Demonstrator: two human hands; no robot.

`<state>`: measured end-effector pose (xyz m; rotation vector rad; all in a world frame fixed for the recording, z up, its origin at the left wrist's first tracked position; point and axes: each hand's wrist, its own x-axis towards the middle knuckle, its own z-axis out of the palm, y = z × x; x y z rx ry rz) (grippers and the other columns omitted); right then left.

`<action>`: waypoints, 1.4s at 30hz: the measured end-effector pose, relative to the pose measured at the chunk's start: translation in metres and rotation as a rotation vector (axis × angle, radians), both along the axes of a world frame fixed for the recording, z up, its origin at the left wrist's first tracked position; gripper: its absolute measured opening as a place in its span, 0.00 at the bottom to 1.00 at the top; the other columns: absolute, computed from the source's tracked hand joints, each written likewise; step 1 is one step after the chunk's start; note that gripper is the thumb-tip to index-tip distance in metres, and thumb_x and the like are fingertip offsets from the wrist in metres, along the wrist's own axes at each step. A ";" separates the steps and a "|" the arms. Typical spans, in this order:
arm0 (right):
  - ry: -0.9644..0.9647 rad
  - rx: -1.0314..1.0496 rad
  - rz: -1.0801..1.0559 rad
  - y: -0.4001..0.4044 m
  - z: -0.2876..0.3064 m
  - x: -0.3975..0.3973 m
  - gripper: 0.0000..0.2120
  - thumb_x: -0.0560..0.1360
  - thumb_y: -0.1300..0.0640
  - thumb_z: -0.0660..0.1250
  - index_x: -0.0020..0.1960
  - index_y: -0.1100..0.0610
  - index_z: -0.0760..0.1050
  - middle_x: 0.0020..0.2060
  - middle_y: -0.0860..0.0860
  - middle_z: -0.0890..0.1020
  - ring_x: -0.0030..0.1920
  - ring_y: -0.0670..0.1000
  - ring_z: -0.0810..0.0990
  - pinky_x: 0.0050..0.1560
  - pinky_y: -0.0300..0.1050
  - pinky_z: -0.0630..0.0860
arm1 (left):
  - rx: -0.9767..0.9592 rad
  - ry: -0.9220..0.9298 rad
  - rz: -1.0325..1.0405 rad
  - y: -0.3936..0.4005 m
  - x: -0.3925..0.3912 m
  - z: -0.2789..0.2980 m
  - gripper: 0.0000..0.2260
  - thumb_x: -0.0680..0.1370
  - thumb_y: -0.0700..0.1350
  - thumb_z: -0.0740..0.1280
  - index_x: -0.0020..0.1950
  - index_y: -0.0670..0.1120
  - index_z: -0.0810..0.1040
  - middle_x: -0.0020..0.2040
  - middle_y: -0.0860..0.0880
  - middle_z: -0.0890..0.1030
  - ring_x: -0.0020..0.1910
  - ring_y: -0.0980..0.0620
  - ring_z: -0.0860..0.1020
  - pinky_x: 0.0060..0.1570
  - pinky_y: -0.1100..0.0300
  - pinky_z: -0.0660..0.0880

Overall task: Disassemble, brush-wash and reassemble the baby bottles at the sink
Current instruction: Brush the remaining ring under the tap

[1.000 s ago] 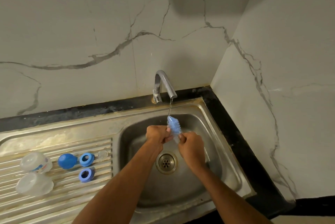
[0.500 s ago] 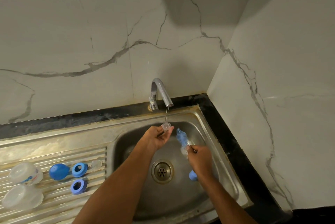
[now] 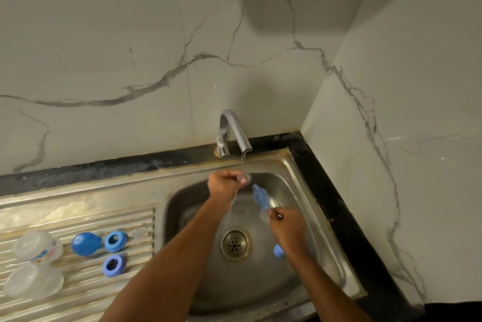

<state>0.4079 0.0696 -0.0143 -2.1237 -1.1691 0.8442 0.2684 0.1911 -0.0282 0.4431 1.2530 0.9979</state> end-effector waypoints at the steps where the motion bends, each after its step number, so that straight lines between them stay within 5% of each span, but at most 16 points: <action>1: -0.007 0.001 0.005 0.000 0.000 0.000 0.17 0.80 0.56 0.66 0.32 0.54 0.75 0.26 0.48 0.76 0.28 0.45 0.73 0.33 0.38 0.70 | 0.107 0.194 -0.060 0.001 0.000 -0.001 0.06 0.74 0.31 0.72 0.46 0.41 0.83 0.44 0.47 0.85 0.45 0.51 0.83 0.55 0.52 0.81; 4: -0.032 0.017 0.010 0.000 0.000 0.001 0.17 0.80 0.56 0.66 0.31 0.53 0.75 0.25 0.47 0.75 0.27 0.44 0.72 0.31 0.35 0.68 | 0.233 0.410 -0.177 0.000 -0.002 -0.007 0.07 0.73 0.34 0.74 0.47 0.44 0.85 0.47 0.49 0.87 0.47 0.53 0.85 0.53 0.52 0.83; 10: -0.045 -0.002 0.034 -0.002 0.002 -0.002 0.16 0.80 0.56 0.65 0.33 0.54 0.75 0.27 0.47 0.75 0.28 0.44 0.72 0.30 0.33 0.66 | -0.169 -0.148 -0.003 -0.004 -0.009 -0.003 0.08 0.79 0.31 0.65 0.56 0.37 0.80 0.51 0.38 0.84 0.50 0.45 0.83 0.56 0.52 0.81; 14: -0.026 0.020 0.037 -0.001 -0.001 -0.007 0.16 0.79 0.55 0.66 0.33 0.55 0.76 0.26 0.47 0.76 0.27 0.44 0.73 0.29 0.34 0.67 | -0.270 -0.217 0.026 -0.008 -0.009 -0.001 0.06 0.81 0.33 0.65 0.56 0.34 0.77 0.49 0.35 0.83 0.47 0.43 0.83 0.49 0.51 0.81; 19: -0.041 -0.011 0.069 -0.003 -0.008 -0.006 0.18 0.79 0.58 0.66 0.30 0.55 0.73 0.24 0.47 0.72 0.25 0.45 0.68 0.29 0.40 0.66 | -0.112 0.188 -0.034 -0.010 -0.011 -0.011 0.05 0.78 0.35 0.69 0.53 0.39 0.81 0.48 0.41 0.85 0.47 0.44 0.86 0.49 0.49 0.84; 24: -0.107 -0.041 0.193 -0.009 -0.007 -0.014 0.15 0.78 0.58 0.67 0.32 0.56 0.76 0.24 0.45 0.75 0.26 0.42 0.73 0.25 0.31 0.66 | 0.165 0.647 -0.059 -0.023 -0.024 -0.012 0.05 0.72 0.38 0.77 0.43 0.48 0.85 0.45 0.51 0.86 0.46 0.56 0.83 0.57 0.57 0.80; 28: -0.171 0.004 0.224 -0.008 -0.010 -0.033 0.17 0.78 0.56 0.67 0.31 0.56 0.75 0.25 0.48 0.76 0.28 0.45 0.74 0.30 0.43 0.69 | 0.288 0.760 -0.025 -0.044 -0.043 -0.008 0.04 0.74 0.40 0.77 0.46 0.47 0.85 0.46 0.50 0.86 0.47 0.57 0.83 0.54 0.62 0.78; 37: -0.177 0.014 0.361 -0.008 -0.015 -0.073 0.14 0.79 0.53 0.64 0.37 0.55 0.79 0.27 0.46 0.76 0.28 0.45 0.73 0.27 0.41 0.64 | 0.335 0.954 0.130 -0.095 -0.101 -0.008 0.04 0.74 0.42 0.76 0.47 0.49 0.84 0.41 0.54 0.84 0.42 0.59 0.82 0.49 0.59 0.81; 42: -0.181 0.098 0.393 -0.013 -0.022 -0.099 0.12 0.77 0.52 0.65 0.40 0.58 0.80 0.31 0.53 0.81 0.33 0.57 0.79 0.32 0.49 0.74 | 0.292 1.152 0.143 -0.125 -0.134 -0.015 0.05 0.75 0.42 0.73 0.50 0.49 0.84 0.44 0.53 0.84 0.43 0.57 0.81 0.49 0.56 0.81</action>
